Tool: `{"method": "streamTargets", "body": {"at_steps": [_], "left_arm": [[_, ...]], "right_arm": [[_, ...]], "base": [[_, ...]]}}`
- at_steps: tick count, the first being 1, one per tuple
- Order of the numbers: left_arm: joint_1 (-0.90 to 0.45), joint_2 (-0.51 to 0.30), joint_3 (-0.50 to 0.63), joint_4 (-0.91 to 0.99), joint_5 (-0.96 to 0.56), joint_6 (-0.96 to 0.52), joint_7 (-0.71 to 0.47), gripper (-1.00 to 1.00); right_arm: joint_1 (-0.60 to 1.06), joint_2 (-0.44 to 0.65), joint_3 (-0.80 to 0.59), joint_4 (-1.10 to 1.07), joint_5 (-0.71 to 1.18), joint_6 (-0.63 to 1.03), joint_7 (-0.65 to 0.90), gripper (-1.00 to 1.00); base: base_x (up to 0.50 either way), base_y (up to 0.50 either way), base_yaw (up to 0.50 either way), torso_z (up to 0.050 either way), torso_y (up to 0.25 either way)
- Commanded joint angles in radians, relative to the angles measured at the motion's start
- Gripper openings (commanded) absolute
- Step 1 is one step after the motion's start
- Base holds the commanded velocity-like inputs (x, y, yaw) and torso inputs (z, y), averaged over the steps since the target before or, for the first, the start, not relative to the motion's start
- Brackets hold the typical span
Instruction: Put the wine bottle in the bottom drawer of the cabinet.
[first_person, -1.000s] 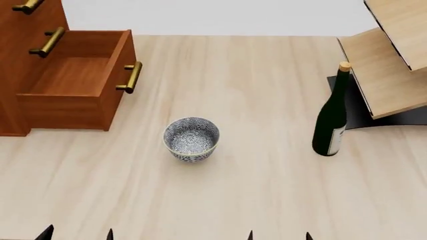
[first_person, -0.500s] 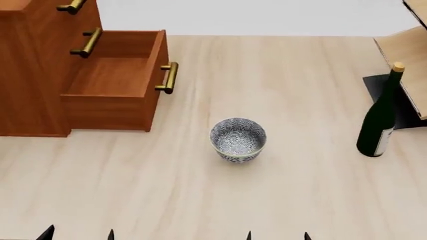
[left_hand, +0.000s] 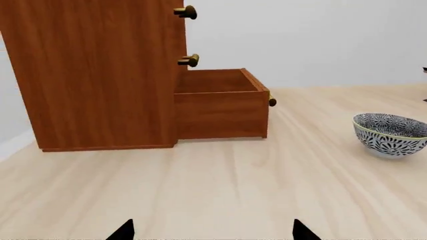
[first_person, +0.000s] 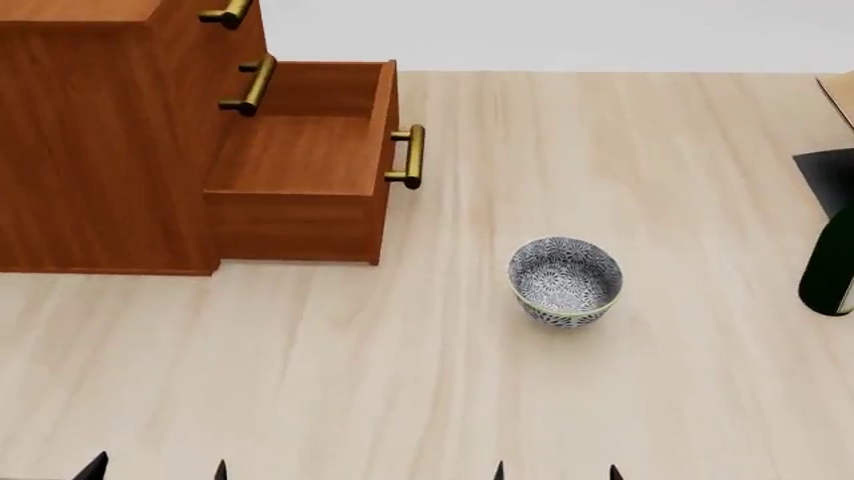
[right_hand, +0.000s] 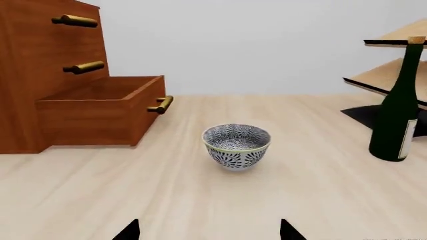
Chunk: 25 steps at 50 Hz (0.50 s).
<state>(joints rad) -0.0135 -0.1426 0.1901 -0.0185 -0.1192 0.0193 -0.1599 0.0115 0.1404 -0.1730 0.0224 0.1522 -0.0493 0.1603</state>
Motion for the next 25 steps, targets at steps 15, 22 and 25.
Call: {"method": "streamTargets", "body": {"at_steps": [15, 22, 25], "left_arm": [[0.034, -0.050, -0.013, 0.352, -0.068, -0.307, -0.072, 1.00], [0.010, -0.068, -0.026, 0.564, -0.107, -0.521, -0.118, 1.00], [0.013, -0.077, -0.025, 0.632, -0.120, -0.576, -0.128, 1.00]], "right_arm": [[-0.027, 0.062, 0.061, -0.275, 0.133, 0.175, 0.049, 1.00], [-0.037, 0.122, 0.106, -0.507, 0.211, 0.322, 0.097, 1.00], [-0.051, 0.142, 0.106, -0.579, 0.173, 0.319, 0.119, 1.00]], "base": [[0.00, 0.00, 0.00, 0.000, 0.000], [0.00, 0.00, 0.00, 0.000, 0.000], [0.00, 0.00, 0.00, 0.000, 0.000]]}}
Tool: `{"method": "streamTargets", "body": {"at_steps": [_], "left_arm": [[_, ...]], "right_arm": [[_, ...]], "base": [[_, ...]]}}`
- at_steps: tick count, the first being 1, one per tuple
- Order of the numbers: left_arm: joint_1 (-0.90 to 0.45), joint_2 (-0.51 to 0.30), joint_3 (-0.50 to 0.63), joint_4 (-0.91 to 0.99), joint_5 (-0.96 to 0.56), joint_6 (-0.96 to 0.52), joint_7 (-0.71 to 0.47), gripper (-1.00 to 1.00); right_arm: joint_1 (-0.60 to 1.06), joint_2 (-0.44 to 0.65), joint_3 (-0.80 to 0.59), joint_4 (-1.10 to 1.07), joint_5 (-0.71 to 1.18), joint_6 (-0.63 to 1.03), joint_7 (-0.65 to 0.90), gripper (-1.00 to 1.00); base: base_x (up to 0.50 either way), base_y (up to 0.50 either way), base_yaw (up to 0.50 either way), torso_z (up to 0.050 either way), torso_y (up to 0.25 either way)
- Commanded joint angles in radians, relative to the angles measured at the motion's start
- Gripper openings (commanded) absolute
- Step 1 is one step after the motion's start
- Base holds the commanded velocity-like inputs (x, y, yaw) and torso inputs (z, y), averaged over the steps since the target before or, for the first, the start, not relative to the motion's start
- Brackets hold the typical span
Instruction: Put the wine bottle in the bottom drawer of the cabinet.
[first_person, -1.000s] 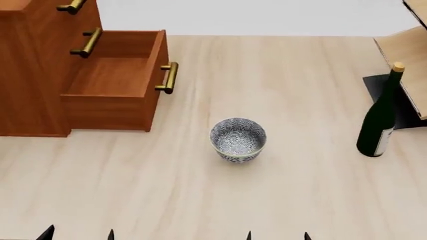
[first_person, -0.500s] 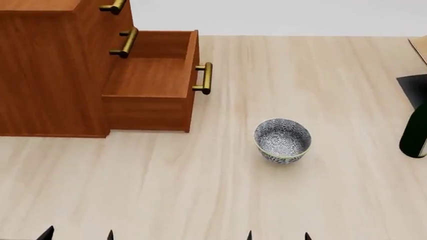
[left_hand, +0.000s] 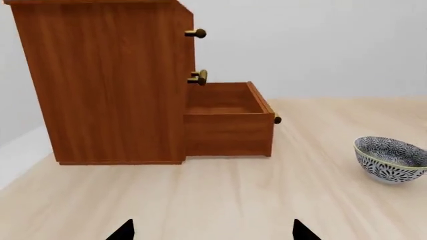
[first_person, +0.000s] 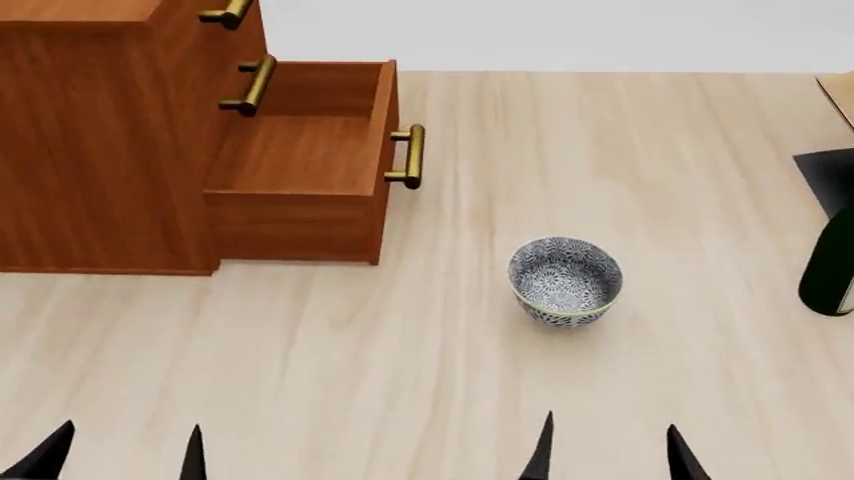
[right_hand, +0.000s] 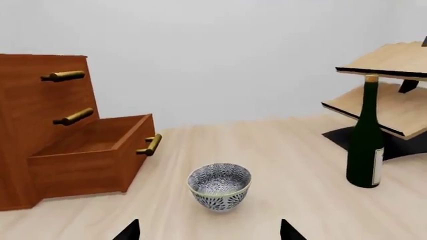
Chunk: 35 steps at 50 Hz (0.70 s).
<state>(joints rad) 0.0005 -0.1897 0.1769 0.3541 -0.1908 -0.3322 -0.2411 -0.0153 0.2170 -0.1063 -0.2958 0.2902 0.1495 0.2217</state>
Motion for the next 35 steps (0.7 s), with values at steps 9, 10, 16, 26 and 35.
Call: {"method": "streamTargets", "body": {"at_steps": [9, 10, 16, 26, 35], "left_arm": [[0.031, -0.052, -0.029, 0.482, -0.084, -0.360, -0.095, 1.00], [0.032, -0.053, -0.033, 0.498, -0.089, -0.371, -0.099, 1.00], [0.048, -0.061, -0.055, 0.579, -0.104, -0.412, -0.123, 1.00], [0.039, -0.153, -0.075, 0.692, -0.264, -0.441, -0.271, 1.00], [-0.016, -0.404, 0.091, 0.687, -0.458, -0.262, -0.565, 1.00]], "right_arm": [[-0.021, 0.111, 0.068, -0.433, 0.071, 0.224, 0.098, 1.00], [-0.022, 0.115, 0.069, -0.448, 0.073, 0.234, 0.102, 1.00], [-0.006, 0.133, 0.111, -0.544, 0.123, 0.310, 0.141, 1.00], [-0.007, 0.154, 0.129, -0.645, 0.166, 0.345, 0.167, 1.00], [-0.014, 0.151, 0.128, -0.653, 0.154, 0.339, 0.197, 1.00]], "base": [[0.00, 0.00, 0.00, 0.000, 0.000], [0.00, 0.00, 0.00, 0.000, 0.000], [0.00, 0.00, 0.00, 0.000, 0.000], [0.00, 0.00, 0.00, 0.000, 0.000], [0.00, 0.00, 0.00, 0.000, 0.000]]}}
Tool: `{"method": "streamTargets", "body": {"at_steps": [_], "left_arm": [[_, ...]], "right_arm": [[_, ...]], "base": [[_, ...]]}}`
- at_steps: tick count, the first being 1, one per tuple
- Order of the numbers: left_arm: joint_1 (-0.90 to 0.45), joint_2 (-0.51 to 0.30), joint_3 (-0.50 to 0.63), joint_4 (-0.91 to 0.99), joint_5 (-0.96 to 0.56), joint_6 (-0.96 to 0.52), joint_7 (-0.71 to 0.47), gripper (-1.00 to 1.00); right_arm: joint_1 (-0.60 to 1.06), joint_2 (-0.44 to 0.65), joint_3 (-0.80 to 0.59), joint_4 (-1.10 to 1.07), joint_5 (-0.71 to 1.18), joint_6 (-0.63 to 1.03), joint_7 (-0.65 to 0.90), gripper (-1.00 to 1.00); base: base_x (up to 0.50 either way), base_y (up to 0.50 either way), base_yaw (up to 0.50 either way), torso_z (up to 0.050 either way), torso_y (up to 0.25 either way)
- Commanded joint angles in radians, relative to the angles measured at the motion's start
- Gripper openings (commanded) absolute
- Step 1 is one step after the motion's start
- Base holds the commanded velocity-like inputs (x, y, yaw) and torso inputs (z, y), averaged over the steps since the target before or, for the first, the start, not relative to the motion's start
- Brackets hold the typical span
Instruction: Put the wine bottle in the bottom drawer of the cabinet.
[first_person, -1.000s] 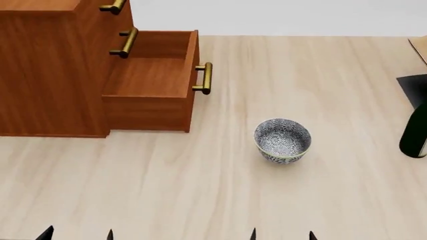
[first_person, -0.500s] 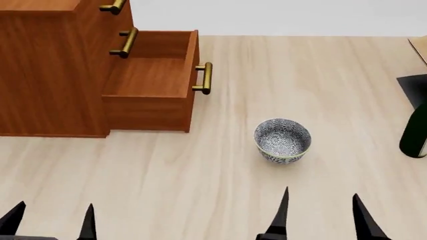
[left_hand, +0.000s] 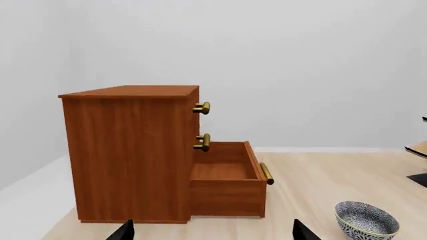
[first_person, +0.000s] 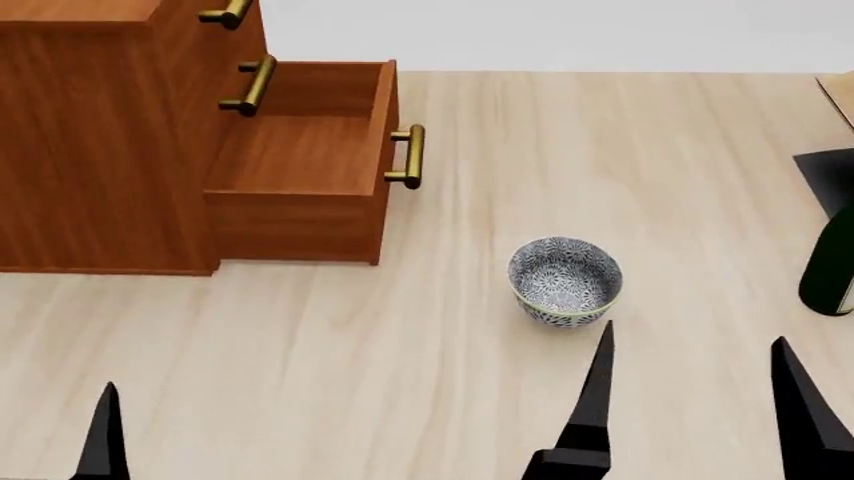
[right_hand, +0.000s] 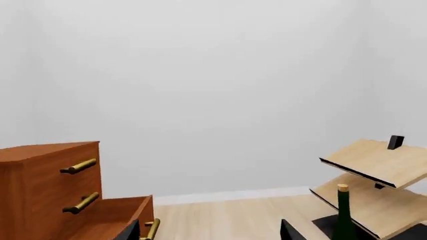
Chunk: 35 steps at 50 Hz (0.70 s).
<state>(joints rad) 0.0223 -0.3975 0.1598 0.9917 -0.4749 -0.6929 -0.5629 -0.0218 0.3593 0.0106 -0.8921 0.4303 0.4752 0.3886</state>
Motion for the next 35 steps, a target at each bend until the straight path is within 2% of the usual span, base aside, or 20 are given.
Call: {"method": "streamTargets", "body": {"at_steps": [1, 3, 7, 12, 35], "left_arm": [[-0.040, -0.200, 0.111, 0.048, -0.177, 0.101, -0.249, 1.00], [-0.049, -0.214, 0.120, 0.052, -0.194, 0.101, -0.271, 1.00], [-0.107, -0.296, 0.207, 0.054, -0.253, 0.147, -0.374, 1.00], [-0.108, -0.337, 0.242, 0.052, -0.250, 0.221, -0.400, 1.00], [-0.102, -0.368, 0.292, 0.030, -0.197, 0.303, -0.413, 1.00]], "right_arm": [[-0.010, 0.009, 0.010, -0.058, 0.010, 0.007, 0.030, 1.00], [-0.009, 0.017, 0.000, -0.072, -0.006, 0.004, 0.034, 1.00], [-0.005, 0.025, -0.007, -0.088, -0.007, -0.003, 0.035, 1.00], [-0.010, 0.027, -0.017, -0.086, -0.015, -0.015, 0.031, 1.00], [-0.019, 0.051, -0.051, -0.061, -0.024, -0.055, 0.041, 1.00]], "base": [[0.00, 0.00, 0.00, 0.000, 0.000], [0.00, 0.00, 0.00, 0.000, 0.000], [0.00, 0.00, 0.00, 0.000, 0.000], [0.20, 0.00, 0.00, 0.000, 0.000], [0.28, 0.00, 0.00, 0.000, 0.000]]}}
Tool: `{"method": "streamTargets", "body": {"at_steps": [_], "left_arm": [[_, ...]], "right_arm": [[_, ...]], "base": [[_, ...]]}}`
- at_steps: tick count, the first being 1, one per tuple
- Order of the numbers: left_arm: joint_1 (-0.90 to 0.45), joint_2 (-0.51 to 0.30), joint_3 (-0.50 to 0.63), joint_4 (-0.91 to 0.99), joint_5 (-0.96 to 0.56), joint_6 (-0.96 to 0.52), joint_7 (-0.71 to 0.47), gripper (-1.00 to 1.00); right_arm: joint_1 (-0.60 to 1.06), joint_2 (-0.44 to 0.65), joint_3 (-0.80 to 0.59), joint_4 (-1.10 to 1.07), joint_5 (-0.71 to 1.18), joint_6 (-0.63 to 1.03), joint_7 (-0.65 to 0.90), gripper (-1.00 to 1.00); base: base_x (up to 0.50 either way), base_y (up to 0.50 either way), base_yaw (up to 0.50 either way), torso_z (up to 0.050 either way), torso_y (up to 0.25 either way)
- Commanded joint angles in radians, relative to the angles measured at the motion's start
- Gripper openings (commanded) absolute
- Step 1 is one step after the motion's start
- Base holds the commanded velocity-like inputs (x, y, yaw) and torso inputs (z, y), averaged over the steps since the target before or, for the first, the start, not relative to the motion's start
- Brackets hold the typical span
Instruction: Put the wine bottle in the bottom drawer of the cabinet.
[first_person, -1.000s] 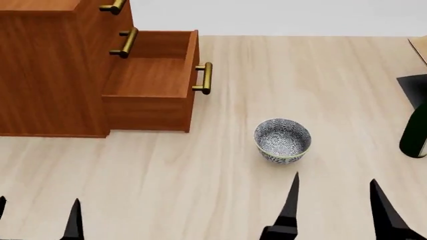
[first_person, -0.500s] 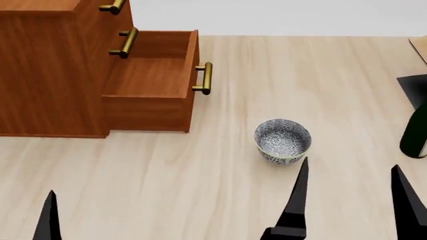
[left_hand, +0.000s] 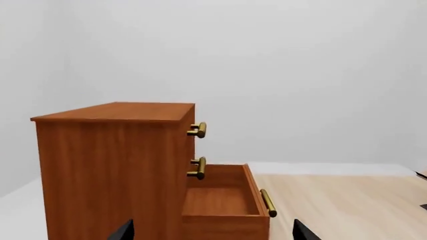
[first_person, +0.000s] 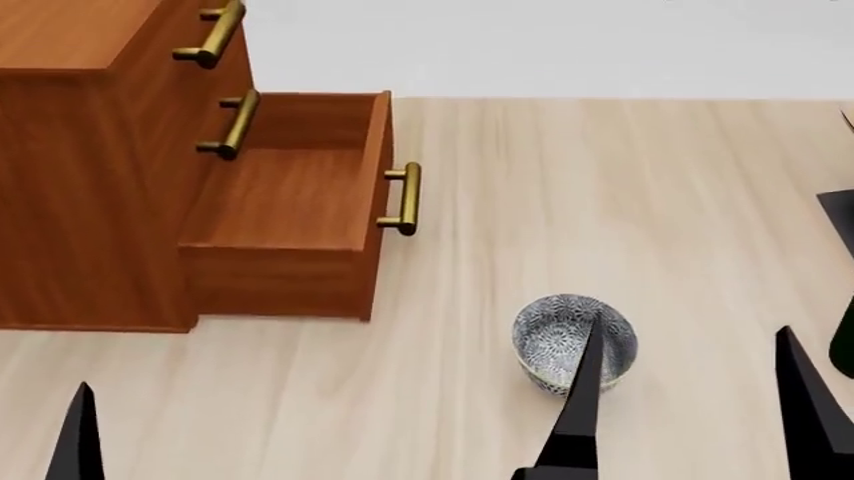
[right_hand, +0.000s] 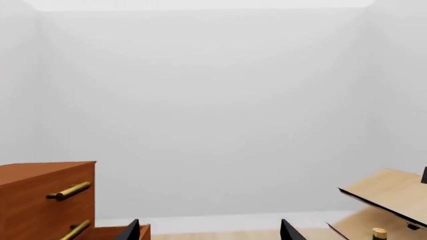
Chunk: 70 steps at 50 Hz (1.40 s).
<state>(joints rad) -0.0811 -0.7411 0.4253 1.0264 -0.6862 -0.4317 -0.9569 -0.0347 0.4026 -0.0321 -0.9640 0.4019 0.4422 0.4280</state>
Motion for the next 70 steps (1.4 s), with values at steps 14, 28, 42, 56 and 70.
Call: {"method": "streamTargets", "body": {"at_steps": [14, 28, 42, 56, 70], "left_arm": [[-0.018, -0.030, 0.045, -0.008, 0.007, 0.045, -0.036, 1.00], [-0.011, -0.033, 0.074, -0.023, 0.041, 0.077, -0.021, 1.00], [-0.003, -0.047, 0.075, -0.026, 0.041, 0.098, -0.028, 1.00], [-0.004, -0.052, 0.075, -0.034, 0.028, 0.102, -0.038, 1.00], [-0.006, -0.055, 0.079, -0.044, 0.025, 0.111, -0.039, 1.00]], "right_arm": [[0.002, 0.017, -0.018, 0.024, 0.016, -0.030, 0.005, 1.00], [0.007, 0.017, -0.015, 0.049, 0.055, -0.029, 0.009, 1.00], [0.003, 0.022, -0.020, 0.053, 0.057, -0.038, 0.016, 1.00], [-0.003, 0.032, -0.024, 0.059, 0.057, -0.053, 0.015, 1.00], [0.002, 0.044, -0.051, 0.072, 0.023, -0.062, 0.015, 1.00]], "base": [[0.28, 0.06, 0.00, 0.000, 0.000], [0.28, 0.06, 0.00, 0.000, 0.000], [0.28, 0.01, 0.00, 0.000, 0.001], [0.28, 0.00, 0.00, 0.000, 0.000], [0.28, 0.00, 0.00, 0.000, 0.001]]}}
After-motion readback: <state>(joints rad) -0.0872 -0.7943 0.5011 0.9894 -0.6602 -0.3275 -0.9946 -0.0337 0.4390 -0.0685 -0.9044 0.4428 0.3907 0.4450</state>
